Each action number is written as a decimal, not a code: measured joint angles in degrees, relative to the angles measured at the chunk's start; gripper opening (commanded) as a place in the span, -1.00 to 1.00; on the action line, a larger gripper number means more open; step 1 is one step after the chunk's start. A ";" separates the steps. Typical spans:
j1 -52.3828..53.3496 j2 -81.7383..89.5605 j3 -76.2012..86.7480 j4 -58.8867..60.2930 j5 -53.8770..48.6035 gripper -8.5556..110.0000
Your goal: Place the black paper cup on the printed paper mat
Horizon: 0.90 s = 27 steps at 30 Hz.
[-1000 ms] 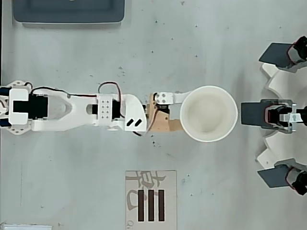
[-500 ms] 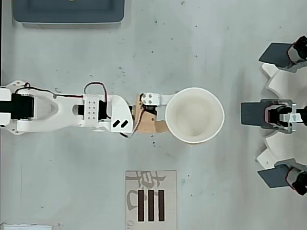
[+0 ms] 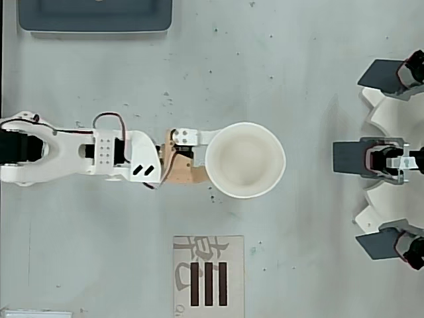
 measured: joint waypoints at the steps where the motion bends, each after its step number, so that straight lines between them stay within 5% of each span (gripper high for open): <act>1: 0.00 1.05 1.67 -0.35 0.00 -0.68; 27: 2.55 15.38 27.33 -15.21 -0.18 -0.60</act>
